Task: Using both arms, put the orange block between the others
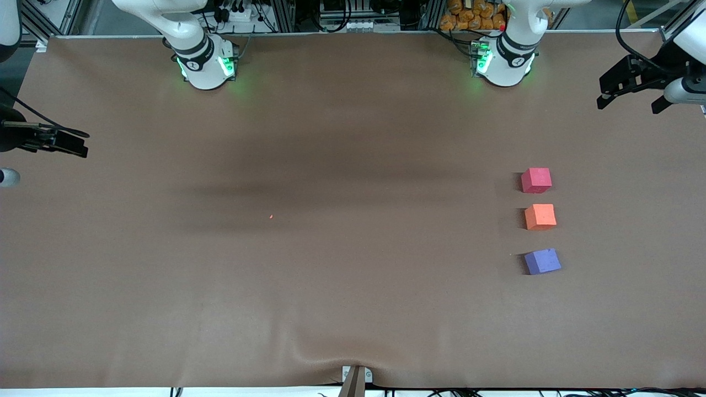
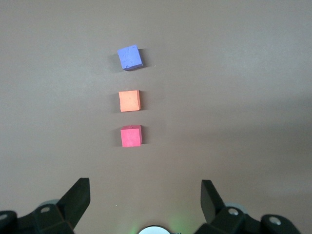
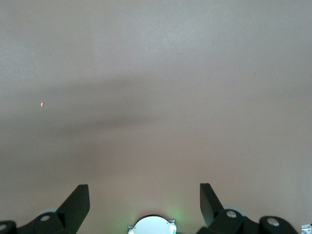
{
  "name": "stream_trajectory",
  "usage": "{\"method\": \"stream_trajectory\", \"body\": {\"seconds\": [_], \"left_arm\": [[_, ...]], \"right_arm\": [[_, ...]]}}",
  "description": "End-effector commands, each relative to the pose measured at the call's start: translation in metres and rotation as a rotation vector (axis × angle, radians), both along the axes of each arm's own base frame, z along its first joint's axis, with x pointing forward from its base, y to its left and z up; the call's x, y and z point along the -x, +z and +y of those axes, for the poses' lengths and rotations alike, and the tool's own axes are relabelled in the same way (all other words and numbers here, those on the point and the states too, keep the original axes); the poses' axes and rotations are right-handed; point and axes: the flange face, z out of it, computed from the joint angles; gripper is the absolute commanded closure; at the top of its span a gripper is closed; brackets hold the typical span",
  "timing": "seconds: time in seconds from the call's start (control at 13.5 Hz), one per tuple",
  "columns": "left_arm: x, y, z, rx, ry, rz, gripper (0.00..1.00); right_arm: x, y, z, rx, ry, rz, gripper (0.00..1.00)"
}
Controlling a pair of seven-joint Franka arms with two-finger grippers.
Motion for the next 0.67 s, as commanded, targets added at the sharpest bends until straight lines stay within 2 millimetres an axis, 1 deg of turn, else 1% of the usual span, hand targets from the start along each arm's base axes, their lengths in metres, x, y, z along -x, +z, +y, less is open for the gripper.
{"method": "stream_trajectory", "body": {"seconds": [0.0,0.59], "left_arm": [[0.0008,0.0010,0.0012,-0.013,-0.016,-0.001,0.00],[0.0005,-0.0003,0.0012,-0.013,-0.016,0.000,0.00]], "right_arm": [[0.0025,0.0064,0.0009,0.004,0.013,-0.007,0.00],[0.0015,0.0056,0.0044,-0.017,0.015,-0.009,0.00]]}}
